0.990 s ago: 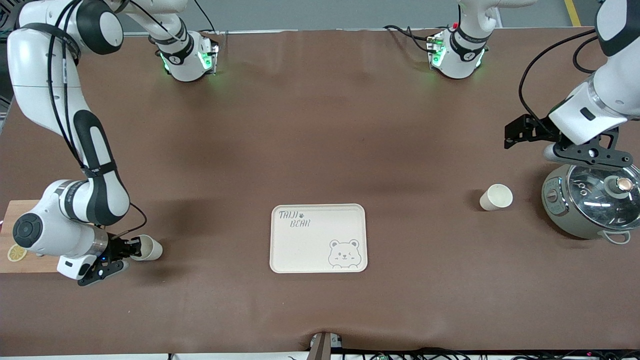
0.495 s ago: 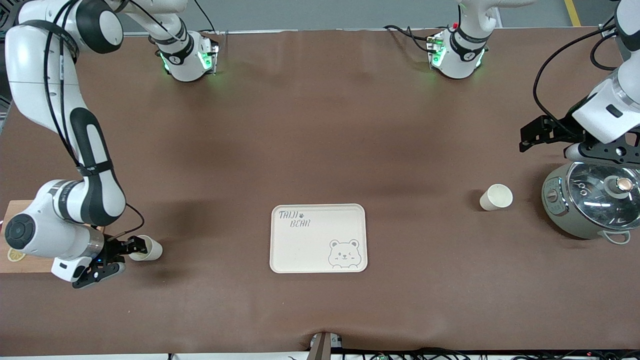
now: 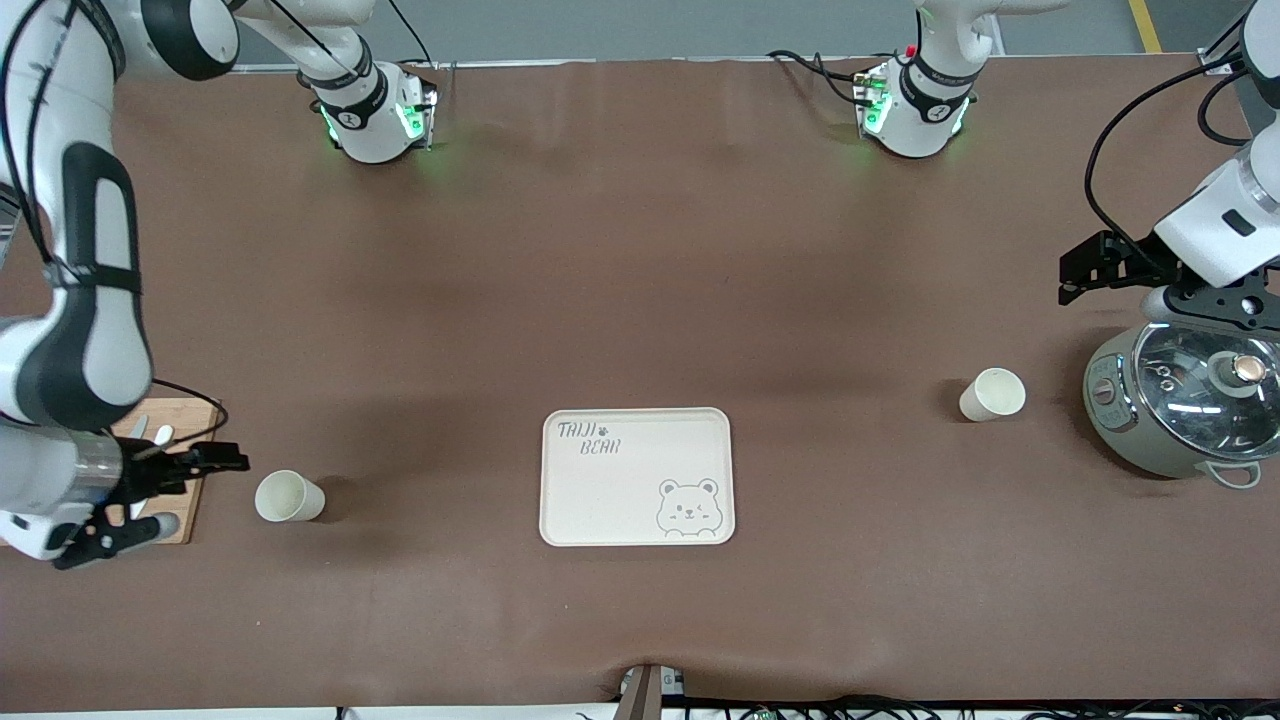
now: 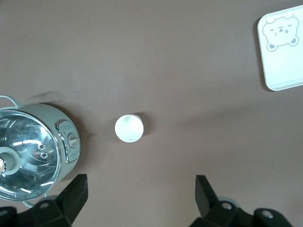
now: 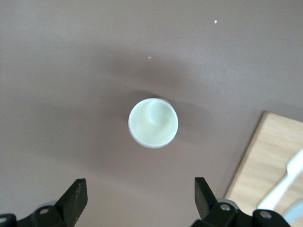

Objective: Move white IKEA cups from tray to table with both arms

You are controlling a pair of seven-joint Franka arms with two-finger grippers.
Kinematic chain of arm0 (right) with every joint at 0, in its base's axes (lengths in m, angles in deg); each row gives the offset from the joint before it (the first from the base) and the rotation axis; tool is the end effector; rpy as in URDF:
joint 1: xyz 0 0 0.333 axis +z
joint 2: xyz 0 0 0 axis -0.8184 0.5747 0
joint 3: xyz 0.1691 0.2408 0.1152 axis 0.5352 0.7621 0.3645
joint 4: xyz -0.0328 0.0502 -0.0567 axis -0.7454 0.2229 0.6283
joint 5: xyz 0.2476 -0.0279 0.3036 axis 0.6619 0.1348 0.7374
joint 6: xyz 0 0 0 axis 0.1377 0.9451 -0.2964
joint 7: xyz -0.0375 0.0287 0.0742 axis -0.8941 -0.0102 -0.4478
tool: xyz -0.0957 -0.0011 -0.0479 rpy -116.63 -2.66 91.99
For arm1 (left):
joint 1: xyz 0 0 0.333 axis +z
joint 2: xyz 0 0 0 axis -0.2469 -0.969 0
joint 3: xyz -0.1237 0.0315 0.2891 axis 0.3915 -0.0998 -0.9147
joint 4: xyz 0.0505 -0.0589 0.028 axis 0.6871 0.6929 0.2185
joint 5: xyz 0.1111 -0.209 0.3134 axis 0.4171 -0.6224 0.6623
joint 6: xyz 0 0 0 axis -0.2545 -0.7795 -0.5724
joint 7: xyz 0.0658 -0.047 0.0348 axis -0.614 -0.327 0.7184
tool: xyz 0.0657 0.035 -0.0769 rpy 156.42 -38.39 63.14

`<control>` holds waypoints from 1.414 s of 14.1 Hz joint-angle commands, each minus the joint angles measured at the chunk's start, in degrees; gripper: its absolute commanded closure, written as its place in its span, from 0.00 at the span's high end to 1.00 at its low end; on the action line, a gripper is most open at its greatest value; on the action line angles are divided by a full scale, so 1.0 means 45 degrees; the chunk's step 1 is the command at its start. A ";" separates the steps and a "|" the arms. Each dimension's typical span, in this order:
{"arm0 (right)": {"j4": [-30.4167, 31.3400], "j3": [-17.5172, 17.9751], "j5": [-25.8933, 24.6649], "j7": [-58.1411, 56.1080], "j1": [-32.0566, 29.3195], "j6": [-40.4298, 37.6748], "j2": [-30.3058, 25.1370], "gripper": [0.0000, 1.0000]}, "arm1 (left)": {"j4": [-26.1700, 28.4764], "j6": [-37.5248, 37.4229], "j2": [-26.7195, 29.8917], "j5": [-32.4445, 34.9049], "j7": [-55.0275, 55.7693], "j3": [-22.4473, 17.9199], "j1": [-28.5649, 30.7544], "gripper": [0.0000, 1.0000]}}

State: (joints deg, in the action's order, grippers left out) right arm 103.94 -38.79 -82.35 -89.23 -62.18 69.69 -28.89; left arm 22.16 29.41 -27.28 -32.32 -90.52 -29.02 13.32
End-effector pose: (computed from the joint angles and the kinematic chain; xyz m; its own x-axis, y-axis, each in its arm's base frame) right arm 0.7282 -0.0545 0.4194 0.9507 0.2961 -0.0927 0.2821 -0.9493 -0.1386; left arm 0.5777 -0.0454 0.5988 0.9738 -0.2266 0.0188 -0.2265 -0.9740 -0.0081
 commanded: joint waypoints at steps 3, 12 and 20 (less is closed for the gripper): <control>0.0292 0.0051 -0.0117 0.1039 -0.0027 -0.2589 -0.3178 1.00 | -0.0170 -0.0131 0.0006 0.0136 0.0200 0.0110 -0.0039 1.00; 0.6337 -0.0047 -0.1328 0.2057 -0.0456 -0.2487 -0.9528 1.00 | -0.0248 -0.0131 -0.0053 0.0156 0.0160 0.0071 0.0059 1.00; 0.7187 -0.0066 -0.1251 0.2331 -0.0476 -0.1445 -0.9806 1.00 | -0.0228 -0.0131 -0.0112 0.0117 0.0161 0.0071 0.0040 1.00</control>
State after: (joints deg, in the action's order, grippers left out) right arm 134.21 -39.76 -87.07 -79.50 -63.45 61.45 -70.83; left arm 21.84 29.38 -27.70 -32.32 -90.03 -28.89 13.38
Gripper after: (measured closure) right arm 0.000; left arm 0.000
